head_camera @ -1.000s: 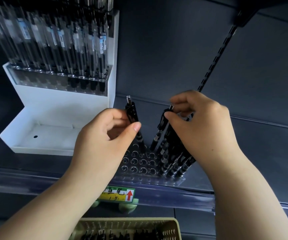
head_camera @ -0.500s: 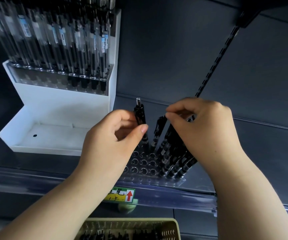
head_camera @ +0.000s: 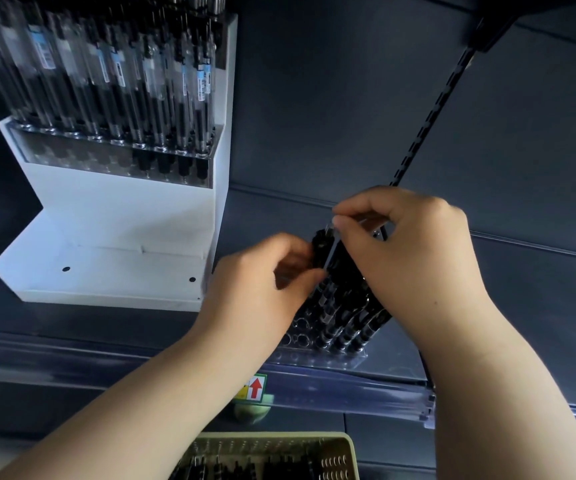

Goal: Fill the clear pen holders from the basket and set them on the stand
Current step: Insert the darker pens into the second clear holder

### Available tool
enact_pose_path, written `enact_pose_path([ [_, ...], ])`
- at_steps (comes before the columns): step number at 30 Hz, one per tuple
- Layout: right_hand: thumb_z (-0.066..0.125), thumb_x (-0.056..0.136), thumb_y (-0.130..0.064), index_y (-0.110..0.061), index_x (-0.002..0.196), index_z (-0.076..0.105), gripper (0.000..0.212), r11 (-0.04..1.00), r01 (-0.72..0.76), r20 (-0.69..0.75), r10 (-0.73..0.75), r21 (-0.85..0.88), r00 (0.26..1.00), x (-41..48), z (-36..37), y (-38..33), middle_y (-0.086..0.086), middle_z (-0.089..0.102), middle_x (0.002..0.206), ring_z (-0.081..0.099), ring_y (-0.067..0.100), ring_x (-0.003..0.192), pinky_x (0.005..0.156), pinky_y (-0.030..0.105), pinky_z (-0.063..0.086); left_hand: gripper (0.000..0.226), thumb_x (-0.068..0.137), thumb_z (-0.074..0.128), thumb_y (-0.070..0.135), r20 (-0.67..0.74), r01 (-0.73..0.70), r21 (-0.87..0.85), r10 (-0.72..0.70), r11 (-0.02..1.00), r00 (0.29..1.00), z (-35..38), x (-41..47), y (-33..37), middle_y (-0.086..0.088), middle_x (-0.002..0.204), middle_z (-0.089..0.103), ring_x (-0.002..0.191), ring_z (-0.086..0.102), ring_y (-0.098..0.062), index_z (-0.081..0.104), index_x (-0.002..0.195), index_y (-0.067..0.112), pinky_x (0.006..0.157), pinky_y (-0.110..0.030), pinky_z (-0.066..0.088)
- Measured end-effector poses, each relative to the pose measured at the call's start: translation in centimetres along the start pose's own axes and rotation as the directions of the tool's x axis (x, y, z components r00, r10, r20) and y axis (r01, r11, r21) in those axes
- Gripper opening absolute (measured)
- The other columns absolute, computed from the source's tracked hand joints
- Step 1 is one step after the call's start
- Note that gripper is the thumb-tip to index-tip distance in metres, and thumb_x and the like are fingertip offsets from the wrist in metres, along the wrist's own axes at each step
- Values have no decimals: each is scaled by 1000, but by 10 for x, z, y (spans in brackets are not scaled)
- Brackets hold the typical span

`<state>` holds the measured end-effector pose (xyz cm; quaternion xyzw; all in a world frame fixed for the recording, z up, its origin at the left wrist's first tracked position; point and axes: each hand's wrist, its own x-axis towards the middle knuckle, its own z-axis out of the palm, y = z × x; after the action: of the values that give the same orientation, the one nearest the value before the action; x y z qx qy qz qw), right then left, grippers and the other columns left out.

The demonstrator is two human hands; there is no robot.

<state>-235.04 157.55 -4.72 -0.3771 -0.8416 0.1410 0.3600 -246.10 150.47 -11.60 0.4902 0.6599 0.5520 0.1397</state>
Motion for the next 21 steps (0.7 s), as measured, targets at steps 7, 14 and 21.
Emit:
enact_pose_path([
  [7, 67, 80, -21, -31, 79, 70, 11, 1000, -4, -1, 4, -5, 1000, -1, -5, 2, -24, 61, 74, 60, 2, 77, 67, 10, 46, 13, 74, 76, 25, 20, -24, 153, 21, 988, 1000, 8, 4, -9, 21, 63, 58, 73, 60, 6, 64, 78, 25, 64, -8, 46],
  [14, 67, 82, -21, -29, 88, 70, 10, 1000, 7, 7, -7, -1, 1000, -3, -13, -4, -20, 63, 78, 61, 4, 82, 71, 13, 48, 14, 78, 74, 29, 84, 29, 250, -51, 968, 995, 6, -1, -14, 20, 71, 60, 70, 59, 7, 65, 88, 25, 65, -7, 47],
  [21, 68, 81, -15, -18, 89, 72, 9, 977, 186, -50, -191, -102, 980, -36, -25, -22, -9, 63, 74, 59, 16, 80, 71, 22, 45, 30, 90, 54, 36, 163, -96, 472, 20, 876, 986, -21, -31, -7, 8, 110, 62, 101, 57, -12, 56, 118, 24, 85, -31, 48],
])
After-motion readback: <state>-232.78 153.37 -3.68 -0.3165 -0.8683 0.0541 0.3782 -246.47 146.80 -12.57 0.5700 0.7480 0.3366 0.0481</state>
